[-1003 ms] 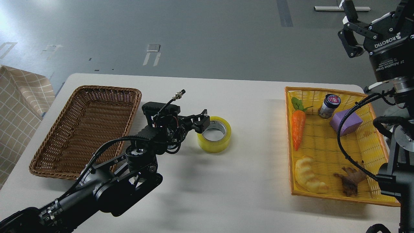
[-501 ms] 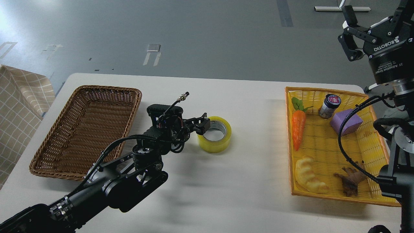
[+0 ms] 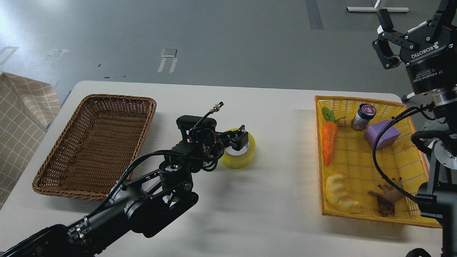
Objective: Place and transfer tape with both arms
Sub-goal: 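Hook the left gripper into the tape roll's hole and grip its rim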
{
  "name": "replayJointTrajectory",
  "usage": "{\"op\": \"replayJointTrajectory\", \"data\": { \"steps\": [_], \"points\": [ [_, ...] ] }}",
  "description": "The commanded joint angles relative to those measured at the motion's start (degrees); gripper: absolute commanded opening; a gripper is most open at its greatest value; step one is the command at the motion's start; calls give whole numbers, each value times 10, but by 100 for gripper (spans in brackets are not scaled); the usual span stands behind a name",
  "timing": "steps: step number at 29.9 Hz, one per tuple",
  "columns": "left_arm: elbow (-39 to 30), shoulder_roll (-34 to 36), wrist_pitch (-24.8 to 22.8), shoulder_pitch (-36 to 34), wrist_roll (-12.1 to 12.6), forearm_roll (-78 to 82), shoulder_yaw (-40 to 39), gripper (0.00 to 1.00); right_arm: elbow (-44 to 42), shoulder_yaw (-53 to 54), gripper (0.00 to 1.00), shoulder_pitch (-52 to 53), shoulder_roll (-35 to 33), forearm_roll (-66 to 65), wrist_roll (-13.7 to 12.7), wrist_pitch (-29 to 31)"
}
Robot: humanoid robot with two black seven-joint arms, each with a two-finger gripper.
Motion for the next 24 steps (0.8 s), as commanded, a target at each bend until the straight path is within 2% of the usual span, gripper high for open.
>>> {"op": "replayJointTrajectory", "data": {
  "steps": [1,24],
  "points": [
    [6,3,0,2,0,0,6,98,0,0,100,-2,0,0,0,0],
    [31,15,2,8,-5,1,10,98,1,0,100,-17,-5,1,1,0]
  ]
}}
